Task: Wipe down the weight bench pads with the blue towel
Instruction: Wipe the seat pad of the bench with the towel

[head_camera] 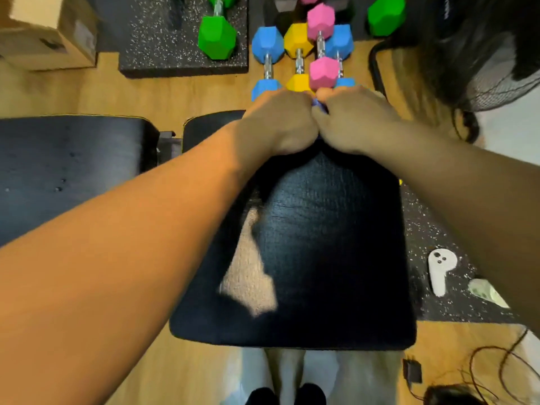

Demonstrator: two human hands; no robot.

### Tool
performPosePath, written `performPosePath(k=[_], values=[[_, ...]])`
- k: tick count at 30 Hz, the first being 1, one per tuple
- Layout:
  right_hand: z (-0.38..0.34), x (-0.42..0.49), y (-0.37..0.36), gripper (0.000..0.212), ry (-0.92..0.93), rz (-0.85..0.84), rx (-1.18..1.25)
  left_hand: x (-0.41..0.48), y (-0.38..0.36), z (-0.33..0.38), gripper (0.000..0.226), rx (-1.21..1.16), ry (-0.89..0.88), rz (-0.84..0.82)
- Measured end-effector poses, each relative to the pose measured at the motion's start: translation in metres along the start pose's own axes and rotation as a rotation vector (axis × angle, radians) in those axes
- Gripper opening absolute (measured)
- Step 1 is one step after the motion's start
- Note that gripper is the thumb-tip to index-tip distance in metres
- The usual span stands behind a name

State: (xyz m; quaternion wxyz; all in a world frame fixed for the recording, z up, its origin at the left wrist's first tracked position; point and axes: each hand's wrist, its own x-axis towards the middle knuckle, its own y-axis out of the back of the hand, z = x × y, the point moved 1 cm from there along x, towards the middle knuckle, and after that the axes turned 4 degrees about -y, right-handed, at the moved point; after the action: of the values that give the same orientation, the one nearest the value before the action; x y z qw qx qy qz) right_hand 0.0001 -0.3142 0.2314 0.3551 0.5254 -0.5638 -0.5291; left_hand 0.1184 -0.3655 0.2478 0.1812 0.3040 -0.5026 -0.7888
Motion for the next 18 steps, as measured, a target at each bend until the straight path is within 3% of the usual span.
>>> performPosePath(k=[4,7,9,14,18], values=[[0.051,-0.019,-0.007,0.038,-0.115,0.038,0.079,0.02,-0.008,0.055,0.03,0.094,-0.067,0.019],[0.07,-0.048,-0.009,0.037,-0.228,0.023,0.317,0.028,-0.021,0.083,0.035,0.208,-0.154,0.047],[0.067,-0.072,-0.013,0.042,-0.294,0.01,0.468,0.019,-0.035,0.092,0.051,0.284,-0.177,0.066],[0.04,-0.184,-0.036,0.051,-0.215,0.049,0.797,-0.082,-0.092,0.132,0.059,0.29,-0.134,0.115],[0.018,-0.276,-0.059,0.06,-0.246,-0.037,0.802,-0.167,-0.127,0.164,0.055,0.221,-0.137,-0.008]])
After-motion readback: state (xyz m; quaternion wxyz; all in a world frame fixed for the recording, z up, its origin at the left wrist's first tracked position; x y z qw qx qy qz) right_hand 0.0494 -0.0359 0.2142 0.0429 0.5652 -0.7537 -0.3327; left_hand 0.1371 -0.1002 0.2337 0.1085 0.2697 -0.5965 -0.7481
